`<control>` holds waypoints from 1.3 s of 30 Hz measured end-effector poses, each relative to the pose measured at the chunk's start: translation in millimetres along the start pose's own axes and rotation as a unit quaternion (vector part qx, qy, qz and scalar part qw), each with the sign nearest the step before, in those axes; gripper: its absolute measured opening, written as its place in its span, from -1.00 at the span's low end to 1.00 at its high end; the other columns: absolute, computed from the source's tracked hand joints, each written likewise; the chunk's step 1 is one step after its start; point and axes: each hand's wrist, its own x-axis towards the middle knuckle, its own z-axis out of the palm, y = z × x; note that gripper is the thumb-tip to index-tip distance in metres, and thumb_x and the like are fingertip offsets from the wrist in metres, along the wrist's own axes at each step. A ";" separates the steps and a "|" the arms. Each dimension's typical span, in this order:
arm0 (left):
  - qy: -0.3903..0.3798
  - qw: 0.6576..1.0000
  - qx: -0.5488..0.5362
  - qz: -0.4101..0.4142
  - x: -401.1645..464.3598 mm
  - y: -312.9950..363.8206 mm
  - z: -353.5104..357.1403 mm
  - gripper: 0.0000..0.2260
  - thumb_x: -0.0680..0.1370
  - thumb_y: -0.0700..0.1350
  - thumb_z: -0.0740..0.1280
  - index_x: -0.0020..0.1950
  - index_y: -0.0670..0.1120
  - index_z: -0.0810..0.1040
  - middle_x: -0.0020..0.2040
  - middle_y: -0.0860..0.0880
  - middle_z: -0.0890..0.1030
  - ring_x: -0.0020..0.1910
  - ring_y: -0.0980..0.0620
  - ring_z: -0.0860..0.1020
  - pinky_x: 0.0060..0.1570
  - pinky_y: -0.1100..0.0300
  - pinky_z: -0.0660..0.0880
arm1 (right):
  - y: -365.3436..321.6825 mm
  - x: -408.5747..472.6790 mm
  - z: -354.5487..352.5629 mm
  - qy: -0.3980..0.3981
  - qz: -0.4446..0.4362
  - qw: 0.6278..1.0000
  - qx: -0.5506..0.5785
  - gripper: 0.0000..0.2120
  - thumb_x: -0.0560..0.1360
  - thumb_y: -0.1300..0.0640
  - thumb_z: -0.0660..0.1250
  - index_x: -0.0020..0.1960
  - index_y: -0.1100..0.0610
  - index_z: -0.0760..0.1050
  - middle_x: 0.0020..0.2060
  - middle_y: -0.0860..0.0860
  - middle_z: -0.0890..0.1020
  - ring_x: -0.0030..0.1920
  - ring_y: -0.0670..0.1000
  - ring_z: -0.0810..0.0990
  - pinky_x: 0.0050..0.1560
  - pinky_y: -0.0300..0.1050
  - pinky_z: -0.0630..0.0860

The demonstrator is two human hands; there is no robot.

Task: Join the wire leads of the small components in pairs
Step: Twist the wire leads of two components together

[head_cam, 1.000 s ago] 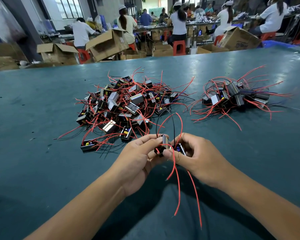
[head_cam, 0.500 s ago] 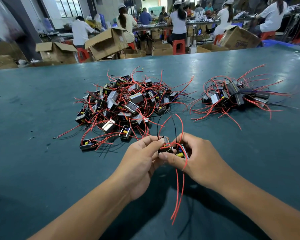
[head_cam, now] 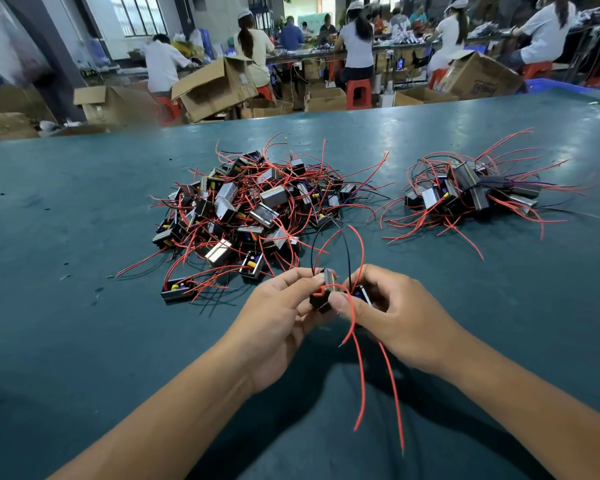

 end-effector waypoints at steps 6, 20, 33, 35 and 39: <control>0.029 0.999 0.030 0.012 6.9 11.8 -15.2 -0.87 0.56 -0.29 0.33 0.10 -0.25 0.57 -0.10 -0.25 0.62 -0.26 -0.05 0.66 -0.35 0.23 0.61 | 1.1 4.8 -12.3 -0.114 0.129 0.947 0.272 -0.84 0.63 0.23 0.19 0.02 0.25 0.53 -0.22 0.15 0.55 -0.27 0.14 0.44 -0.45 -0.20 0.43; 0.038 0.970 0.235 0.057 13.8 7.4 -26.9 -0.90 0.57 -0.27 0.37 0.06 -0.21 0.64 0.01 -0.34 0.65 -0.12 -0.08 0.65 -0.19 0.15 0.63 | 15.2 9.6 -17.7 -0.056 0.103 0.980 0.164 -0.91 0.59 0.24 0.32 0.07 0.14 0.56 -0.21 0.14 0.70 -0.29 0.14 0.63 -0.19 -0.01 0.63; -0.019 0.985 0.171 0.030 16.1 3.1 -31.3 -0.81 0.57 -0.36 0.33 0.08 -0.17 0.67 -0.05 -0.21 0.66 -0.11 -0.02 0.64 -0.17 0.26 0.58 | 20.6 11.6 -18.5 -0.034 0.102 0.978 0.181 -0.89 0.59 0.22 0.33 0.07 0.09 0.59 -0.22 0.13 0.70 -0.32 0.15 0.64 -0.02 0.12 0.58; -0.029 0.984 0.173 0.031 15.9 2.1 -32.2 -0.79 0.56 -0.36 0.36 0.08 -0.13 0.68 -0.07 -0.18 0.66 -0.08 -0.03 0.65 -0.13 0.25 0.59 | 21.0 11.6 -19.3 -0.039 0.113 0.975 0.185 -0.87 0.59 0.23 0.32 0.06 0.07 0.60 -0.21 0.14 0.70 -0.33 0.14 0.66 -0.05 0.10 0.60; -0.014 0.977 0.209 0.041 17.9 0.8 -35.0 -0.81 0.56 -0.34 0.37 0.04 -0.10 0.69 -0.15 -0.10 0.68 -0.15 0.00 0.67 -0.15 0.21 0.60 | 21.5 12.2 -22.9 -0.022 0.123 0.982 0.144 -0.82 0.60 0.22 0.31 0.03 -0.03 0.62 -0.22 0.08 0.70 -0.32 0.13 0.69 -0.14 0.00 0.65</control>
